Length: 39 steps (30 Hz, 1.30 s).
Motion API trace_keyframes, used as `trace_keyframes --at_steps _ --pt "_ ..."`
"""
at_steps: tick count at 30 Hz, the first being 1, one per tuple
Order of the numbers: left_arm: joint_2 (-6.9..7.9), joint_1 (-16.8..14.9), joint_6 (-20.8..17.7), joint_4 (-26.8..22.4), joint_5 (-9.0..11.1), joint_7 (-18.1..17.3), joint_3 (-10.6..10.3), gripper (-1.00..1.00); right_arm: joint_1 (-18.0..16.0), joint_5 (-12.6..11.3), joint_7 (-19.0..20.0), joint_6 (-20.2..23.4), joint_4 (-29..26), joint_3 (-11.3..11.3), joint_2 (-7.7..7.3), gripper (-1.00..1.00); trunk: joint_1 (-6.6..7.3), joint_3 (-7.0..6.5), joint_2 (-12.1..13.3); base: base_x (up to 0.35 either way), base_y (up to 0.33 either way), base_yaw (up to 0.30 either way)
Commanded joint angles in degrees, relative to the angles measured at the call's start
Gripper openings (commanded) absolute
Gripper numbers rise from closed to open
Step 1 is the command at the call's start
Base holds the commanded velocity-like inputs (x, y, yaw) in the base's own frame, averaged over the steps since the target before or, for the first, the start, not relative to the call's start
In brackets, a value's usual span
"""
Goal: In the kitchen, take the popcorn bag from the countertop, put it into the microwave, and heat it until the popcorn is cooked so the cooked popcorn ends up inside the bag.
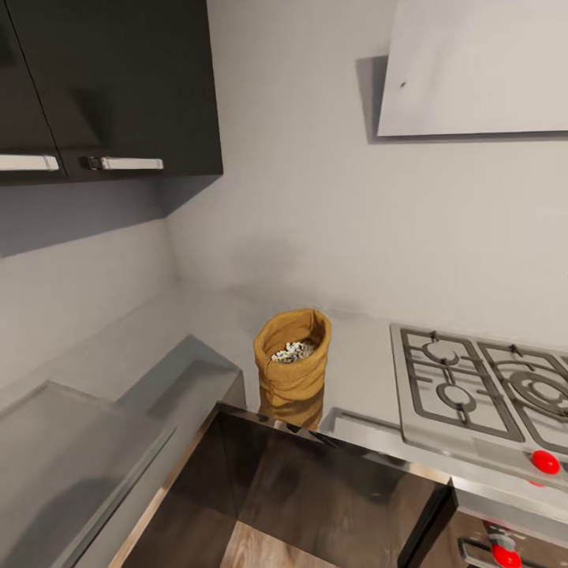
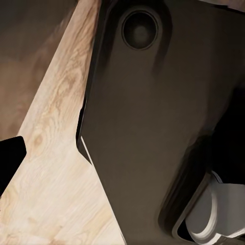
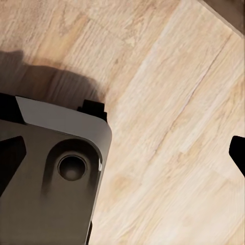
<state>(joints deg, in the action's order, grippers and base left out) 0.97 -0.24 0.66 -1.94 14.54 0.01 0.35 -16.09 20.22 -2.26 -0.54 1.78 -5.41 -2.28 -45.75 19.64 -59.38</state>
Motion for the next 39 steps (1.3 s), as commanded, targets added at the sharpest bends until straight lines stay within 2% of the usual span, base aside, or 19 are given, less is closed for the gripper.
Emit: trace_keyframes --at_steps 1,13,14,16,17,19,20,22,26,27,31,32,34,39 --pt "0.0 0.0 0.1 0.0 0.3 0.0 0.0 1.0 -0.1 0.6 -0.2 0.0 0.2 -0.5 -0.01 1.0 -0.02 0.06 0.0 0.113 0.0 0.0" --pt "0.0 0.0 0.1 0.0 0.6 0.2 0.1 1.0 -0.1 1.4 -0.3 0.1 -0.7 -0.2 0.32 1.0 -0.02 0.06 0.0 0.011 0.0 0.0" --pt "0.0 0.0 0.1 0.0 0.6 0.2 0.1 1.0 -0.1 1.5 -0.3 0.1 -2.0 -0.1 0.86 1.0 -0.02 0.06 0.0 0.0 0.0 0.0" --pt "0.0 0.0 0.1 0.0 0.6 0.2 0.1 1.0 -0.1 1.8 -0.2 1.5 -6.7 0.0 3.39 1.0 -0.02 0.06 0.0 0.0 0.0 0.0" --pt "0.0 0.0 0.1 0.0 0.6 0.2 0.1 1.0 -0.1 1.8 -0.1 4.4 -10.5 0.0 4.68 1.0 -0.02 0.06 0.0 0.0 0.0 0.0" --pt "0.0 0.0 0.1 0.0 0.6 0.2 0.1 1.0 -0.1 1.8 0.0 10.2 -17.0 0.1 6.33 1.0 -0.02 0.06 0.0 0.0 0.0 0.0" --pt "0.0 0.0 0.1 0.0 0.6 0.2 0.1 1.0 -0.1 1.7 0.1 14.2 -21.9 0.5 7.25 1.0 -0.02 0.06 0.0 0.0 0.0 0.0" --pt "-0.02 0.0 0.1 0.0 0.6 0.2 0.1 1.0 -0.1 1.6 0.2 18.4 -27.7 2.4 7.89 1.0 -0.02 0.06 0.0 0.0 0.0 0.0" --pt "-0.08 0.0 0.1 0.0 0.6 0.2 0.1 1.0 -0.1 1.3 1.5 22.6 -33.7 8.1 8.28 1.0 -0.02 0.06 0.0 0.0 0.0 0.0" --pt "-0.07 0.0 0.1 0.0 0.6 0.2 0.1 1.0 -0.1 1.3 1.7 22.9 -34.3 8.6 8.3 1.0 -0.02 0.06 0.0 0.0 0.0 0.0" --pt "-0.06 0.0 0.0 0.0 0.6 0.2 0.1 1.0 -0.4 0.8 2.4 24.3 -37.0 9.7 8.0 1.0 -0.02 0.06 0.0 0.0 0.0 0.0" --pt "0.02 0.0 0.1 0.0 0.6 0.1 0.1 1.0 -0.7 0.8 2.7 24.6 -37.3 9.7 7.68 1.0 -0.02 0.06 0.0 0.0 0.0 0.0" --pt "0.06 0.0 0.2 -0.1 0.5 0.1 0.1 1.0 -1.4 0.8 3.4 25.3 -38.0 9.0 8.07 1.0 -0.02 0.06 0.0 0.0 0.0 0.0" --pt "0.09 0.0 0.2 -0.1 0.4 0.1 -0.1 1.0 0.2 1.4 2.4 24.3 -36.3 8.8 8.36 1.0 -0.02 0.06 0.0 0.0 0.0 0.0"
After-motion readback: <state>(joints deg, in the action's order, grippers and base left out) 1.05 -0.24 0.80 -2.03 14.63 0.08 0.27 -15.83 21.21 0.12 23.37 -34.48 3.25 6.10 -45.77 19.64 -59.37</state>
